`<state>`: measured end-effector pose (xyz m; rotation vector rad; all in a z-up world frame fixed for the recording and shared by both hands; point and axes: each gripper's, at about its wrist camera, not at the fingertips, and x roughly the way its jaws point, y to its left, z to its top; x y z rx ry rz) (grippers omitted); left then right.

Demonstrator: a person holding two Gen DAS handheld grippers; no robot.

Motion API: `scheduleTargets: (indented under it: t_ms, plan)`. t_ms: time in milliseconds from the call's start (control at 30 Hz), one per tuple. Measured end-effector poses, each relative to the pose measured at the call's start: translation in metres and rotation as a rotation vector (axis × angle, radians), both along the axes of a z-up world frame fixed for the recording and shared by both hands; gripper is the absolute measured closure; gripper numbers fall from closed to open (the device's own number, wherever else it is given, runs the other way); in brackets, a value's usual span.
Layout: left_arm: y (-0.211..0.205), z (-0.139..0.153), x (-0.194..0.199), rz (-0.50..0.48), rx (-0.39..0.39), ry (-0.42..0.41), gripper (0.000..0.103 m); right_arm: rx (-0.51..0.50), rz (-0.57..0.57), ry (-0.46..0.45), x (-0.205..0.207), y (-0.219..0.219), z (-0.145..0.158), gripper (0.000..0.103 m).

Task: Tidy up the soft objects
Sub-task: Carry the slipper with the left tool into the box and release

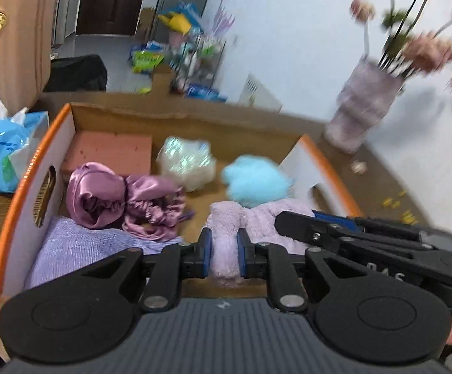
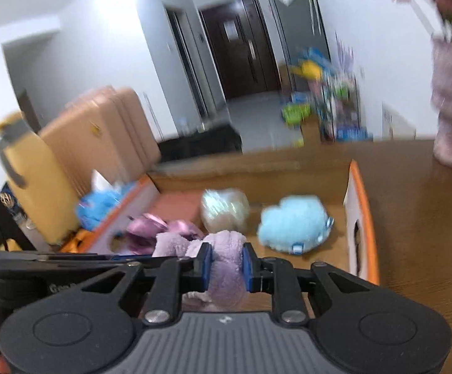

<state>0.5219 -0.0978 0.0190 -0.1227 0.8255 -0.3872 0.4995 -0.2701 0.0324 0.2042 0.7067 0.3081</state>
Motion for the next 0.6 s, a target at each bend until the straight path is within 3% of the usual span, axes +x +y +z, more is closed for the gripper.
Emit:
scheduleTargets:
  t_ms: [167,300,433,567,600]
  plan:
    - [0.005,-0.025,0.005,-0.008,0.038,0.036,0.085,-0.066,0.031,0.076,0.013,0.017,-0.026,0.079]
    - [0.008,-0.017,0.000,-0.021,0.036,0.022,0.079,-0.093,0.010,0.102,0.017,0.015,-0.027,0.075]
    - [0.011,0.017,-0.023,-0.020,0.057,-0.081,0.066,-0.110,-0.009,0.058,-0.003,0.006,0.002,0.066]
    - [0.030,0.061,-0.052,0.013,0.093,-0.178,0.061,-0.145,-0.037,-0.054,-0.038,-0.008,0.051,0.054]
    - [0.037,0.071,-0.060,0.033,0.104,-0.213,0.052,-0.160,-0.043,-0.089,-0.048,-0.012,0.064,0.052]
